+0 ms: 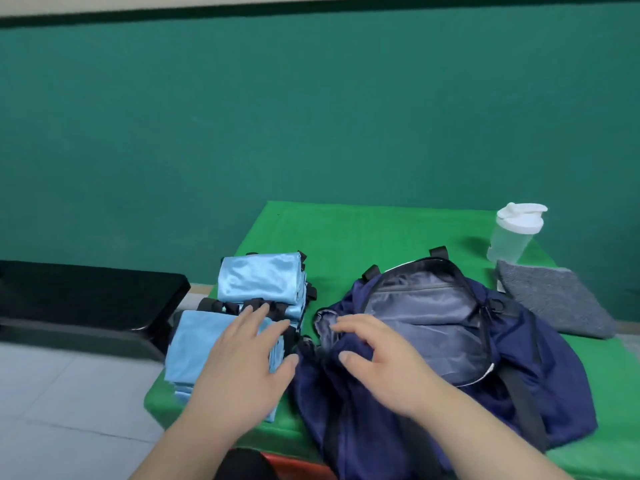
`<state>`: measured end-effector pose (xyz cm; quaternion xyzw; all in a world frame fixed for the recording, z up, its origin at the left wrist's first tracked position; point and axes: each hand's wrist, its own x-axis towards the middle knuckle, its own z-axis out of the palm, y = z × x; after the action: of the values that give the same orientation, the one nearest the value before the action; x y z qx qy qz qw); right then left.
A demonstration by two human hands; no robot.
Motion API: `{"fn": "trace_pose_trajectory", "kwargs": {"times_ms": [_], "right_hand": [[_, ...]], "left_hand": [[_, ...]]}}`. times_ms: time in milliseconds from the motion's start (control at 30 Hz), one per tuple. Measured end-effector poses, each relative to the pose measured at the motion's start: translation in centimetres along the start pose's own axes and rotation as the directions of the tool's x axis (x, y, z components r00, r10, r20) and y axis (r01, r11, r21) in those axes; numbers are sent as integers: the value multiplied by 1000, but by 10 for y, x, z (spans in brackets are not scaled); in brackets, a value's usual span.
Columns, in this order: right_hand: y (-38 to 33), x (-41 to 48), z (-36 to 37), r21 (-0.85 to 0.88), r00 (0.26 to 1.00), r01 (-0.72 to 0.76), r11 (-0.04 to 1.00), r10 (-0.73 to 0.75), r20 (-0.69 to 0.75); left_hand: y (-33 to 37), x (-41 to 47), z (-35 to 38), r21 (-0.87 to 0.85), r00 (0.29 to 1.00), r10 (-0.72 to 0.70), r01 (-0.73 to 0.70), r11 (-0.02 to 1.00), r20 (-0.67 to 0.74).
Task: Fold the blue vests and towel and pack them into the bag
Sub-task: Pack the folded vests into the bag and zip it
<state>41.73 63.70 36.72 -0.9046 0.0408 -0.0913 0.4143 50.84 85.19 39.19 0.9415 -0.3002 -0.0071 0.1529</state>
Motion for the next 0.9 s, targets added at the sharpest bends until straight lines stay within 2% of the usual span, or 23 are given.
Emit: {"fn": "trace_pose_trajectory", "kwargs": {"times_ms": [100, 200, 300, 367, 433, 533, 700, 900], "right_hand": [[-26, 14, 41, 130, 999, 9, 992, -15, 44], [-44, 28, 78, 191, 996, -60, 980, 48, 70], [-55, 42, 106, 191, 993, -117, 975, 120, -7], [-57, 48, 120, 117, 986, -130, 985, 141, -91], [-58, 53, 128, 80, 978, -149, 986, 159, -135], [-55, 56, 138, 97, 969, -208, 973, 219, -118], [-49, 55, 145, 249, 940, -309, 918, 334, -64], [-44, 60, 147, 324, 938, -316, 892, 344, -32]], "left_hand": [[-45, -12, -10, -154, 994, -85, 74, 985, -67], [-82, -16, -9, -210, 991, -107, 87, 974, -84], [-111, -11, -4, -231, 988, -115, 88, 969, -104], [-126, -4, -1, -244, 987, -109, 78, 967, -116], [-137, 4, 3, -316, 991, -99, 65, 946, -93], [-151, 11, 10, -394, 993, -108, 82, 915, -44], [-169, 19, 19, -560, 985, -160, 164, 812, 57], [-192, 28, 27, -628, 971, -158, 235, 742, 177]]}}
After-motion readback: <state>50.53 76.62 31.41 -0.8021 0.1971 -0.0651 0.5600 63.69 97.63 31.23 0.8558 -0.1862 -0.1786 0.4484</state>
